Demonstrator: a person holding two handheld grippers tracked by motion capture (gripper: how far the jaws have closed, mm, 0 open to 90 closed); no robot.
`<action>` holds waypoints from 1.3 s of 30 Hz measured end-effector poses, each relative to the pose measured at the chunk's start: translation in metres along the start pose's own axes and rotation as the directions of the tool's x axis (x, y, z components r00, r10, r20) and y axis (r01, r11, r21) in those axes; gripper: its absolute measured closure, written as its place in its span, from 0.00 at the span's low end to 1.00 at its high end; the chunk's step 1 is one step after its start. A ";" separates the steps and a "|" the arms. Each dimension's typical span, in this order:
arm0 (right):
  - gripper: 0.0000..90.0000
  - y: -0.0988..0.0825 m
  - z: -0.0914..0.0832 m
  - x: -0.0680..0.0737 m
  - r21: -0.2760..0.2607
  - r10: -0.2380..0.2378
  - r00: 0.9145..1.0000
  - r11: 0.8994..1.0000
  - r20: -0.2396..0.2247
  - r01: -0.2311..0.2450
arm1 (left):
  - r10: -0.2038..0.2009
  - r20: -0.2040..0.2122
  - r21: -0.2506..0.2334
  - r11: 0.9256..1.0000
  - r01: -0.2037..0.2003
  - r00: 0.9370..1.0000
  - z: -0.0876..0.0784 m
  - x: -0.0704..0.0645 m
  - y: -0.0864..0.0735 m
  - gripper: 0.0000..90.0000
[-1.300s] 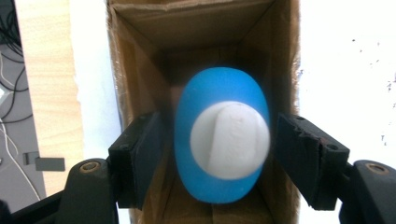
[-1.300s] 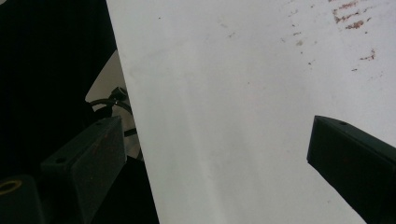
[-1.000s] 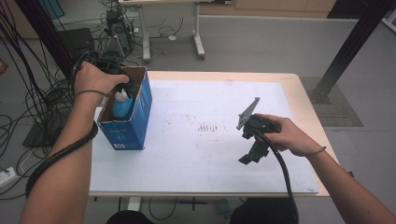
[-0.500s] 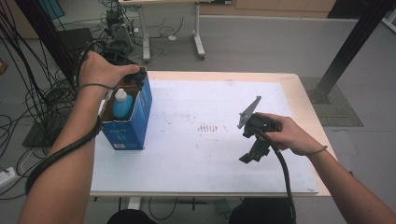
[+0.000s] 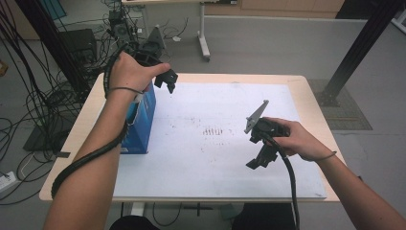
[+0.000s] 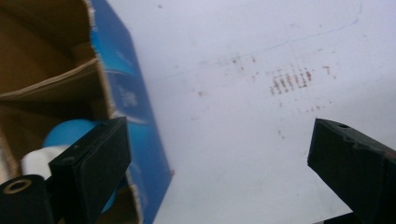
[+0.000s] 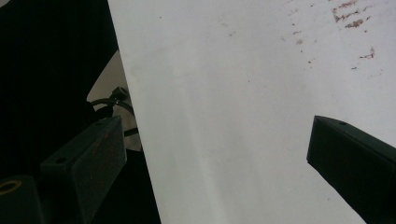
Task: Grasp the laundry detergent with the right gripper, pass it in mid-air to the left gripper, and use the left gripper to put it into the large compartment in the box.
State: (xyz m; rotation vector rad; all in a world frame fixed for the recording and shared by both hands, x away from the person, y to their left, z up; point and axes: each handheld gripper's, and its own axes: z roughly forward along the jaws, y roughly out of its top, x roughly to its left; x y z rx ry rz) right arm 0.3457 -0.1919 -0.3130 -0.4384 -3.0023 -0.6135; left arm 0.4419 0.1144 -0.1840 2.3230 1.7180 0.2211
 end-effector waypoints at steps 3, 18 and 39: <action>0.05 0.002 0.000 0.001 -0.001 -0.001 1.000 1.000 0.000 0.001 | 0.016 0.015 0.003 1.000 -0.016 1.000 0.009 -0.010 0.002 0.07; 0.05 0.006 0.000 0.013 -0.005 -0.020 1.000 1.000 -0.007 0.020 | 0.045 0.091 -0.003 0.999 -0.045 0.995 0.054 -0.046 0.004 0.08; 0.05 0.001 -0.007 0.014 -0.012 -0.020 1.000 1.000 0.005 0.020 | 0.045 0.120 0.017 0.999 -0.047 0.992 0.120 -0.066 0.001 0.09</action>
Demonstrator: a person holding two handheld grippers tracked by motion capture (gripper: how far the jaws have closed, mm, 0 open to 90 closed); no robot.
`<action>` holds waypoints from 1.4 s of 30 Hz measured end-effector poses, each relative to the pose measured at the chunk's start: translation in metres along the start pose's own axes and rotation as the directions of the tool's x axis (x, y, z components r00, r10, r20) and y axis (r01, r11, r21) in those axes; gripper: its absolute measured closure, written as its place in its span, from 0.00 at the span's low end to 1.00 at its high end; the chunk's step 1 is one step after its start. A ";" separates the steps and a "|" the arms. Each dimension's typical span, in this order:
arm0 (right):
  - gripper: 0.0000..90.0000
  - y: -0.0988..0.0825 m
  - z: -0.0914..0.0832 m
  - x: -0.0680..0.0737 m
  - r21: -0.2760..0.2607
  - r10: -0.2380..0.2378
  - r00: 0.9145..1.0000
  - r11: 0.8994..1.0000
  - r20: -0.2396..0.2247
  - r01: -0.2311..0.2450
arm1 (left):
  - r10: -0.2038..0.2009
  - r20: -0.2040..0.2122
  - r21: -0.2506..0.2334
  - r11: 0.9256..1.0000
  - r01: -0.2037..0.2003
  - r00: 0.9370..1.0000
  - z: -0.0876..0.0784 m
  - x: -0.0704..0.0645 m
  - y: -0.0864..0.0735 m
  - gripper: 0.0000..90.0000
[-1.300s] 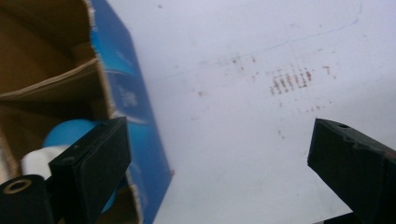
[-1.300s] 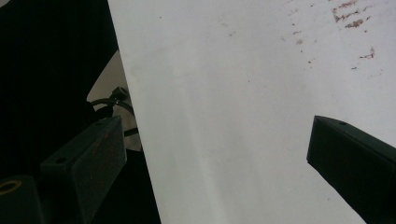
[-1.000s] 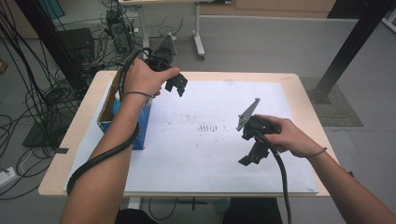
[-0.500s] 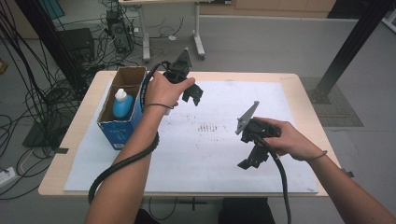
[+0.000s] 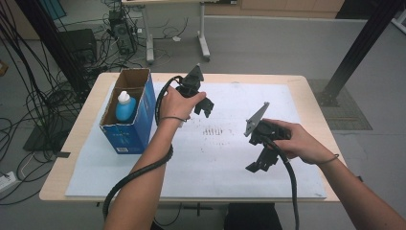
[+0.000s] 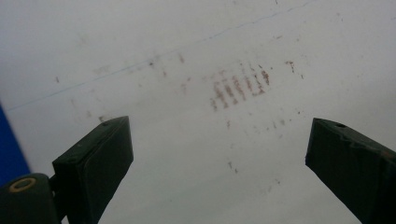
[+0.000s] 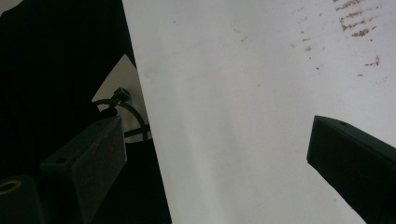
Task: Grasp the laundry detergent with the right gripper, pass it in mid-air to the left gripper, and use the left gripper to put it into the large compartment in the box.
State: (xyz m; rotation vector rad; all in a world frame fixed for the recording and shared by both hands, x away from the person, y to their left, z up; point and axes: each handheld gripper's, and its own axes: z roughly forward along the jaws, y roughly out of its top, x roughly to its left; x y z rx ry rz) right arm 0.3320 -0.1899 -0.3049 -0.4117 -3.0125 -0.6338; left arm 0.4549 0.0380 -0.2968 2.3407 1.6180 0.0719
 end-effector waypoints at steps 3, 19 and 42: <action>0.05 -0.001 0.000 0.000 -0.001 0.005 1.000 1.000 0.000 -0.005 | -0.003 0.003 0.008 1.000 0.003 1.000 0.010 0.000 -0.001 0.09; 0.05 -0.004 -0.001 -0.002 -0.005 0.016 1.000 1.000 0.006 -0.016 | -0.039 0.015 0.059 0.998 0.038 0.999 0.046 0.007 -0.008 0.10; 0.05 -0.004 0.000 -0.002 -0.007 0.018 1.000 1.000 0.007 -0.018 | -0.053 0.025 0.088 0.995 0.050 0.998 0.061 0.008 -0.013 0.12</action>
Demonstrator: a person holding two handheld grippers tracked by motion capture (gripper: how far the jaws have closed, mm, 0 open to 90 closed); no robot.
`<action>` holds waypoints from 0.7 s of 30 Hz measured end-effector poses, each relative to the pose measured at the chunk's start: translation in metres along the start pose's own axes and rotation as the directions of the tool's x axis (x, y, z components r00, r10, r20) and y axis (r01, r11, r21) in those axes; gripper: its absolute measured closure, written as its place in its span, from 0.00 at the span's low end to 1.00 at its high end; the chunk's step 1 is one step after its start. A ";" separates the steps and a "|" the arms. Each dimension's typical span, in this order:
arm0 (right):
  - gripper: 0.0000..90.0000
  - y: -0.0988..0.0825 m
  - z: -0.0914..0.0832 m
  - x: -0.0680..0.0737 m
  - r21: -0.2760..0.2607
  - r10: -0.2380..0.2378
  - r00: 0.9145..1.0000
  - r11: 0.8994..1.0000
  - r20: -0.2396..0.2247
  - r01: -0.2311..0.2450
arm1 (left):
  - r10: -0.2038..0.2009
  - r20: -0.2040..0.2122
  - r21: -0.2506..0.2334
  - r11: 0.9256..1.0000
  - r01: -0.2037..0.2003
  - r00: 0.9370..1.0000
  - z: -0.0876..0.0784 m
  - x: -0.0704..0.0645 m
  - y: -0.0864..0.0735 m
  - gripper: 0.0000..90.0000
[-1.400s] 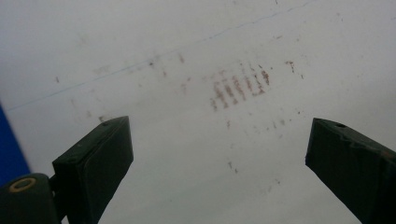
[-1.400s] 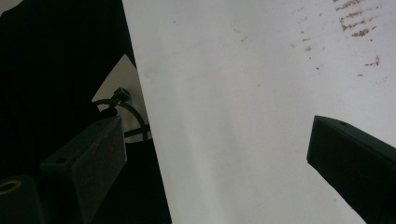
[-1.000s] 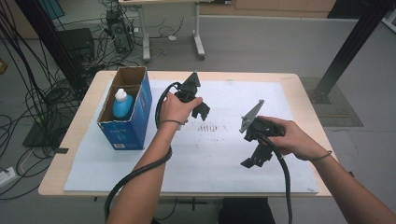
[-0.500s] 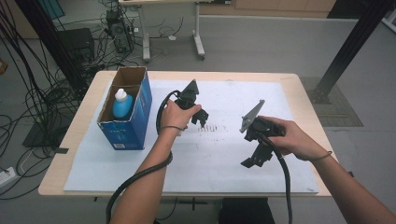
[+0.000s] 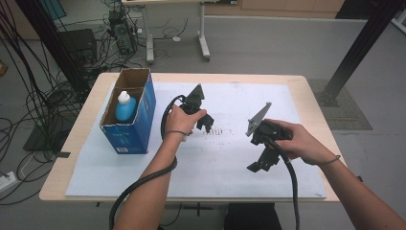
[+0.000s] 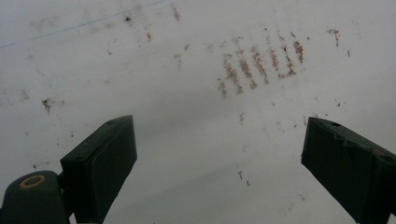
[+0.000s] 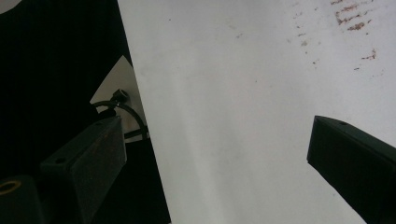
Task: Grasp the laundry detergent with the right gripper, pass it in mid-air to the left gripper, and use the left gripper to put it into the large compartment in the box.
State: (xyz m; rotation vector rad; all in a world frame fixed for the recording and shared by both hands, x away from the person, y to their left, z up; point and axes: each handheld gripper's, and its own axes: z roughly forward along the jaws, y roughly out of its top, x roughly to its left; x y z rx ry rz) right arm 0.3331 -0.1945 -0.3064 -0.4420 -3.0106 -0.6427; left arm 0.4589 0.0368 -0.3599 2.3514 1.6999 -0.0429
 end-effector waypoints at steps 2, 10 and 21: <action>0.04 0.000 0.000 -0.001 0.000 0.003 1.000 1.000 -0.001 -0.003 | 0.006 0.001 -0.001 1.000 -0.006 1.000 0.000 -0.001 0.000 0.12; 0.04 0.000 0.001 0.001 0.002 0.000 1.000 1.000 -0.003 0.000 | 0.001 0.003 0.002 1.000 -0.001 1.000 0.001 -0.001 -0.001 0.12; 0.04 0.001 0.000 0.003 0.004 -0.004 1.000 1.000 -0.001 0.004 | -0.005 0.006 -0.004 1.000 0.005 1.000 0.000 0.000 -0.004 0.12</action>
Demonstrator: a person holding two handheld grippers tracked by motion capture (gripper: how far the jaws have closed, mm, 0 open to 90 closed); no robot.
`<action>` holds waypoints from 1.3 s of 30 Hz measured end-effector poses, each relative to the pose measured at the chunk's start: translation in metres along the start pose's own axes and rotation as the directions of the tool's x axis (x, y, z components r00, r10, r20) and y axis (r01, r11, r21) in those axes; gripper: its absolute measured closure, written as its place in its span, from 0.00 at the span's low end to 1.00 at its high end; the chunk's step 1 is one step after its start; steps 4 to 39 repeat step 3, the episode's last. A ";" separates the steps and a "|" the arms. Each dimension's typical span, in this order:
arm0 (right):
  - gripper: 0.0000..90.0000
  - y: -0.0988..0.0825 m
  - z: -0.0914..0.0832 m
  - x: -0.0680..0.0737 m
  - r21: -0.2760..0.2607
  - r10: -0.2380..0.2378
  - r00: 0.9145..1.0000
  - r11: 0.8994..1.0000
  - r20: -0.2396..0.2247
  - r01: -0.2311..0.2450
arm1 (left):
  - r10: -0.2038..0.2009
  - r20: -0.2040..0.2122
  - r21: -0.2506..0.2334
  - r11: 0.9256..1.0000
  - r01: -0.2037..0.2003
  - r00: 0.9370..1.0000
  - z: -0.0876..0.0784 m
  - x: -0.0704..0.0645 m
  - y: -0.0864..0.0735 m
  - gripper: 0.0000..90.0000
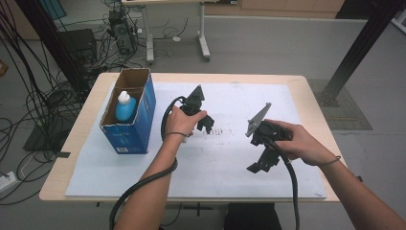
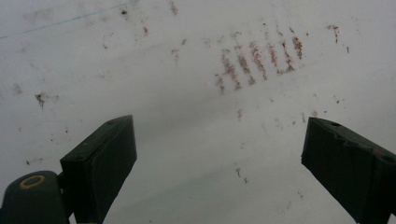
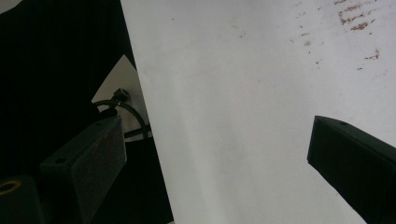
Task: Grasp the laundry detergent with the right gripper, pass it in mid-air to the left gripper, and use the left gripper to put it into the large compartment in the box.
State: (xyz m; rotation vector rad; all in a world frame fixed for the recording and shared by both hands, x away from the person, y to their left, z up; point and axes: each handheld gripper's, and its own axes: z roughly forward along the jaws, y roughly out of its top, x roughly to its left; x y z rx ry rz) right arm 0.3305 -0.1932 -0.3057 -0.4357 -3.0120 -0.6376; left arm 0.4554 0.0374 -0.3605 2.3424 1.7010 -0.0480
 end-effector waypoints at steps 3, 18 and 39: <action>0.04 0.000 0.000 0.001 0.001 0.001 1.000 1.000 0.000 -0.001 | 0.003 0.000 -0.003 1.000 -0.003 1.000 -0.001 0.000 0.000 0.12; 0.04 0.000 0.000 0.001 0.001 0.001 1.000 1.000 0.000 -0.001 | 0.003 0.000 -0.003 1.000 -0.003 1.000 -0.001 0.000 0.000 0.12; 0.04 0.000 0.000 0.001 0.001 0.001 1.000 1.000 0.000 -0.001 | 0.003 0.000 -0.003 1.000 -0.003 1.000 -0.001 0.000 0.000 0.12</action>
